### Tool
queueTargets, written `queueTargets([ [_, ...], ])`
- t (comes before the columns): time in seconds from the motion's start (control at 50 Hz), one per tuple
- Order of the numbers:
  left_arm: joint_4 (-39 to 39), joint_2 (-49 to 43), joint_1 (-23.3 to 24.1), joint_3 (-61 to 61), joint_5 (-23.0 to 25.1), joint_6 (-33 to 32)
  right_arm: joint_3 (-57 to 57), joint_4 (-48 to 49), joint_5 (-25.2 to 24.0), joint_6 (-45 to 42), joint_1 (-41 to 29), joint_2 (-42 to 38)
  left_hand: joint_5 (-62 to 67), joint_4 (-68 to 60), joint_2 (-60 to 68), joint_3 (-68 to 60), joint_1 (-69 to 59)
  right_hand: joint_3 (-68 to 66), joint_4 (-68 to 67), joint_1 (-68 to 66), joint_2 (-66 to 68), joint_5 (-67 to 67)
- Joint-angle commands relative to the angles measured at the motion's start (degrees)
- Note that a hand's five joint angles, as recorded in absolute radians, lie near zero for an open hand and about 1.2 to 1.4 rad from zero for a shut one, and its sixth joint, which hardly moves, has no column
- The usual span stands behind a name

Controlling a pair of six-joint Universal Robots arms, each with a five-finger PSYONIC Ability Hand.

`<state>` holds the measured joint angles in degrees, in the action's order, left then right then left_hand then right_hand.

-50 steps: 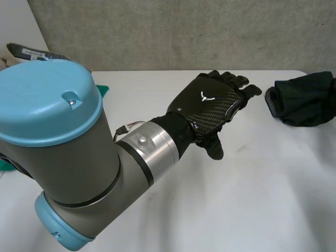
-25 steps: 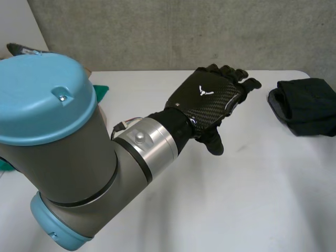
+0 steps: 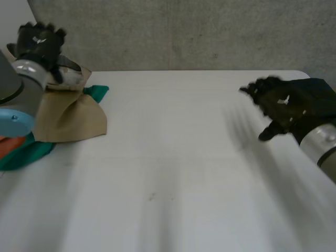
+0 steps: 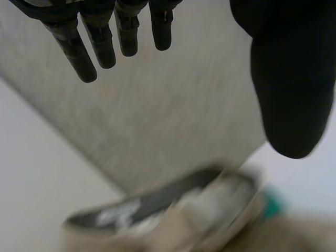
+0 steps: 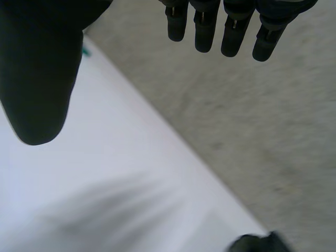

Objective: Fold the laundry.

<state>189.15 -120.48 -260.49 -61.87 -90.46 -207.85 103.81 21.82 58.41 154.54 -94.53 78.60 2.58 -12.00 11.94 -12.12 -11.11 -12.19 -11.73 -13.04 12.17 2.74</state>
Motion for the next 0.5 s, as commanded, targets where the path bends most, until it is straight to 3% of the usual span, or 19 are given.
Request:
queueTargets([
  [0.02, 0.61, -17.83, -9.41, 12.8, 9.31, -11.35, 4.38, -5.04, 0.65, -7.05, -2.76, 0.15, 2.5, -3.07, 3.13, -2.96, -3.97, 2.19, 1.73, 3.04, -2.17, -2.74],
  [0.08, 0.61, -21.8, -10.12, 15.89, 12.4, -11.44, 4.82, -5.12, 0.47, -7.94, -2.41, 0.06, 8.37, -8.95, 9.01, -8.83, -9.84, 2.19, 1.73, 3.04, -2.17, -2.74],
  [0.12, 0.61, -24.09, -10.3, 18.09, 13.73, -11.44, 4.91, -5.21, 0.56, -8.03, -2.32, 0.06, 20.78, -21.36, 21.42, -21.24, -22.25, 2.19, 1.73, 3.04, -2.17, -2.74],
  [0.16, 0.96, -24.8, -10.3, 19.33, 13.91, -11.35, 5.09, -5.39, 0.56, -8.03, -2.06, 0.06, 41.27, -41.85, 41.91, -41.73, -42.74, 2.19, 1.73, 3.04, -2.17, -2.74],
  [0.18, 1.05, -25.07, -10.21, 20.2, 13.65, -11.27, 5.09, -5.39, 0.65, -8.03, -2.06, 0.06, 65.85, -66.43, 66.49, -66.31, -67.32, 2.19, 1.73, 3.04, -2.17, -2.74],
  [0.3, 1.49, -22.26, -7.32, 20.04, 11.28, -8.28, 5.26, -5.39, 1.17, -7.94, -1.97, 0.85, 67.42, -68.0, 68.06, -67.88, -68.89, 2.19, 1.73, 3.04, -2.17, -2.74],
  [0.38, 1.14, -14.98, -2.22, 14.95, 11.09, -1.61, 5.09, -5.21, 4.15, -7.94, -1.88, 2.25, 67.42, -68.0, 68.06, -67.88, -68.89, 2.19, 1.73, 3.04, -2.17, -2.74],
  [0.44, 1.49, -7.6, 1.56, 7.75, 13.37, 3.67, 4.82, -5.12, 6.27, -7.77, -1.88, 3.4, 67.42, -68.0, 68.06, -67.88, -68.89, 2.19, 1.73, 3.04, -2.17, -2.74],
  [0.5, 1.58, -0.39, 7.35, 0.45, 19.07, 6.13, 4.38, -5.04, 8.82, -7.68, -1.88, 4.63, 67.42, -68.0, 68.06, -67.88, -68.89, 2.19, 1.73, 3.04, -2.17, -2.74],
])
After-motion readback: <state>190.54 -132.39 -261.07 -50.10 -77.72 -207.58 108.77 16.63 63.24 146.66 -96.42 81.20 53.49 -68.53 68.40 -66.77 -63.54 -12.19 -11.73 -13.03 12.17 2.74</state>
